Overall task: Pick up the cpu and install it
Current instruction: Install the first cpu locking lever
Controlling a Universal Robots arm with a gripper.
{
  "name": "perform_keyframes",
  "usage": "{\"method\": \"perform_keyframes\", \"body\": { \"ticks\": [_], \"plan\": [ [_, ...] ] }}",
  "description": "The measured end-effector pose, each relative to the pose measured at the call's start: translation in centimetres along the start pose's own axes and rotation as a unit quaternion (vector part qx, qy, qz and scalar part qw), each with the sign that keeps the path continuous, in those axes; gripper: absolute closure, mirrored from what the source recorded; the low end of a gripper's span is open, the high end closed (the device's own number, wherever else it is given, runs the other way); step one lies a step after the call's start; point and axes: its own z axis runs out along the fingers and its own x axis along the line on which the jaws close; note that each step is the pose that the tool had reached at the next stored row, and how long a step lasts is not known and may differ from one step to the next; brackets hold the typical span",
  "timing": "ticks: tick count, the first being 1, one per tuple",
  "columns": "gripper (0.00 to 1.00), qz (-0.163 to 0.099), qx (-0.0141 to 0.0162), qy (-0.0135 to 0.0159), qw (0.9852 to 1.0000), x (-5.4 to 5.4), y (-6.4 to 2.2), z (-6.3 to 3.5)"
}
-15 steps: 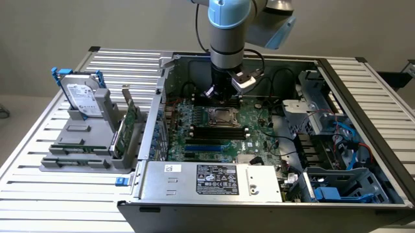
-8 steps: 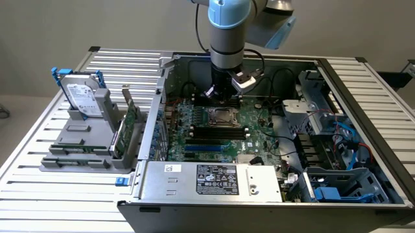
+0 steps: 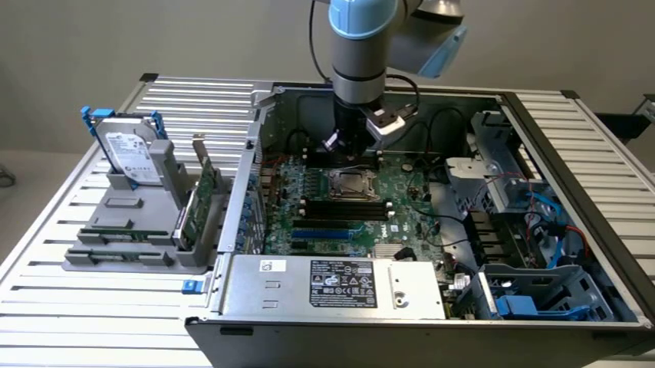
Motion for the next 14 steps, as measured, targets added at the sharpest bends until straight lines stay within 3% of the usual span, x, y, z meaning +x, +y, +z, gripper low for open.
{"method": "perform_keyframes", "body": {
  "ticks": [4,9,14],
  "plan": [
    [0.89,0.000,0.0033,0.0017,1.0000,0.10,-0.07,-0.68],
    [0.89,0.001,0.0100,0.0039,0.9999,-0.02,-0.19,-0.93],
    [0.89,0.002,0.0138,0.0031,0.9999,-0.47,-0.50,-1.10]
  ]
}}
